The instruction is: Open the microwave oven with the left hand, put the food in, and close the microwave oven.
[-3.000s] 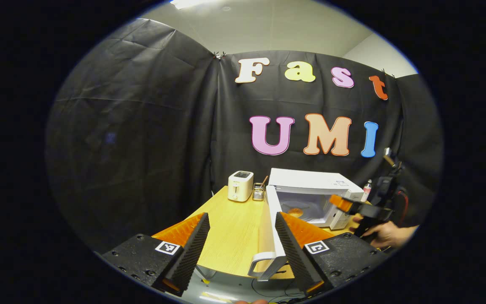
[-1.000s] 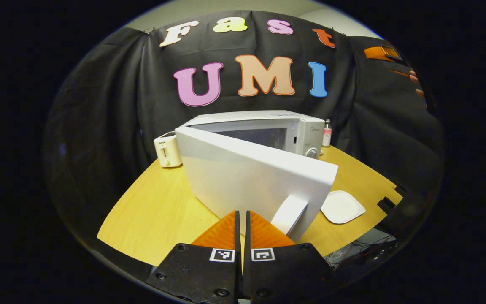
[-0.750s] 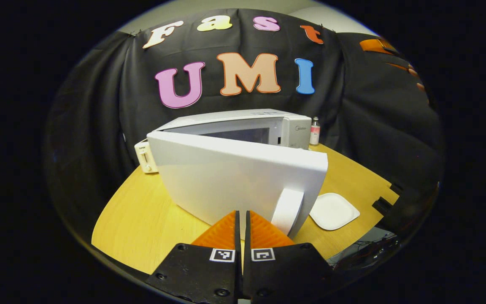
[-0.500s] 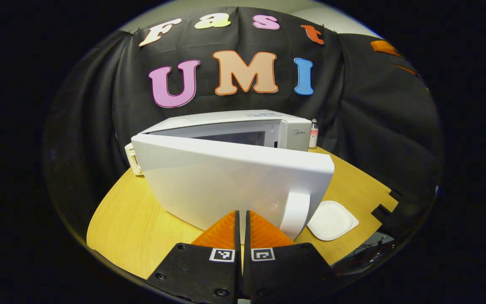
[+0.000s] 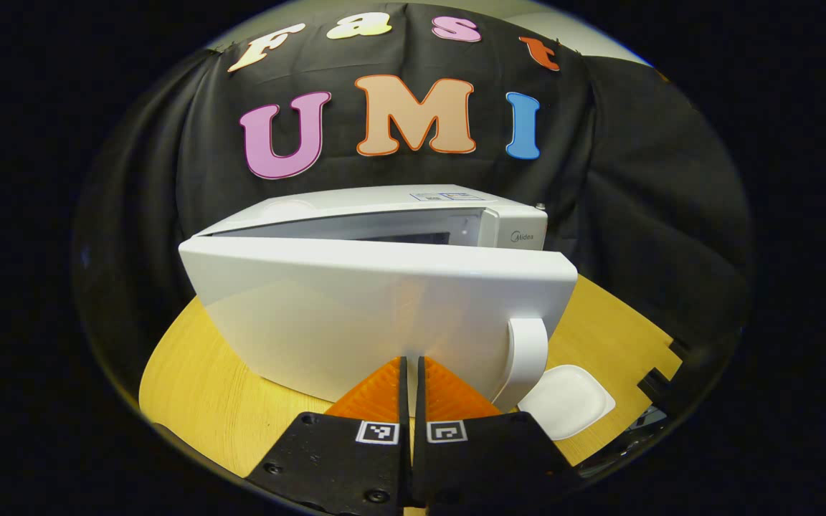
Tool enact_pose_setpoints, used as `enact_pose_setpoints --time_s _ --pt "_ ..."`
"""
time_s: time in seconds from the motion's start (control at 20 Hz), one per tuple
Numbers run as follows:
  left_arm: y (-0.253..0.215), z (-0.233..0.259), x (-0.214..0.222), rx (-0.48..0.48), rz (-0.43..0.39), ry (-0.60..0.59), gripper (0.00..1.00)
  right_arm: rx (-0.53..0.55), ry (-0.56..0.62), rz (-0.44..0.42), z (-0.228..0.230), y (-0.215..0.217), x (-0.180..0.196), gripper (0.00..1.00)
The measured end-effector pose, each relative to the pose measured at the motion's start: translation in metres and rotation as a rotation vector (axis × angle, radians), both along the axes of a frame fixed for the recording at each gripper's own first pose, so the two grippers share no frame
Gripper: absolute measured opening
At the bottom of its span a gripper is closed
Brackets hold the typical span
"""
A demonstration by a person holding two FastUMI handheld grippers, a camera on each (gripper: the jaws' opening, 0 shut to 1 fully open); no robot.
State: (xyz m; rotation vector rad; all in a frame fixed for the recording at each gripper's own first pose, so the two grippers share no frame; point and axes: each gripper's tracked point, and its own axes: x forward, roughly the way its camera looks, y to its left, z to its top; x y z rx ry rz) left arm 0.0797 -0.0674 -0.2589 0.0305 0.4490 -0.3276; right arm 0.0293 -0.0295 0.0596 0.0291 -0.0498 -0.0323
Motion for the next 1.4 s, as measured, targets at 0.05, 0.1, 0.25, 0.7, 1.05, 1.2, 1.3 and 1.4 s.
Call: enact_pose_setpoints --time_s 0.05,0.1,0.25,0.7,1.05,1.2,1.3,1.4 --pt "-0.003 0.001 0.005 -0.001 -0.004 -0.003 0.00 -0.004 0.004 0.003 -0.001 0.000 0.001 0.96" --pt "-0.006 0.002 0.012 -0.004 -0.009 -0.003 0.00 -0.012 0.007 0.000 -0.002 -0.001 0.003 1.00" --pt "-0.010 0.000 0.027 0.001 -0.007 -0.002 0.00 -0.036 0.002 -0.007 -0.003 -0.005 0.005 0.96" --pt "-0.008 0.012 0.070 0.049 0.011 -0.080 0.01 -0.033 0.005 -0.006 -0.009 -0.005 0.012 0.96" --pt "-0.015 0.014 0.082 0.036 0.053 -0.058 0.00 -0.034 0.005 -0.005 -0.008 -0.006 0.014 1.00" --pt "-0.015 0.014 0.084 0.029 0.067 -0.064 0.00 -0.030 0.012 -0.004 -0.012 -0.005 0.017 0.96" --pt "-0.013 0.015 0.086 0.013 0.081 -0.064 0.00 -0.020 0.017 0.003 -0.013 -0.003 0.018 0.96" --pt "-0.014 0.015 0.087 -0.006 0.092 -0.057 0.00 -0.015 0.018 0.007 -0.012 -0.001 0.018 0.96"
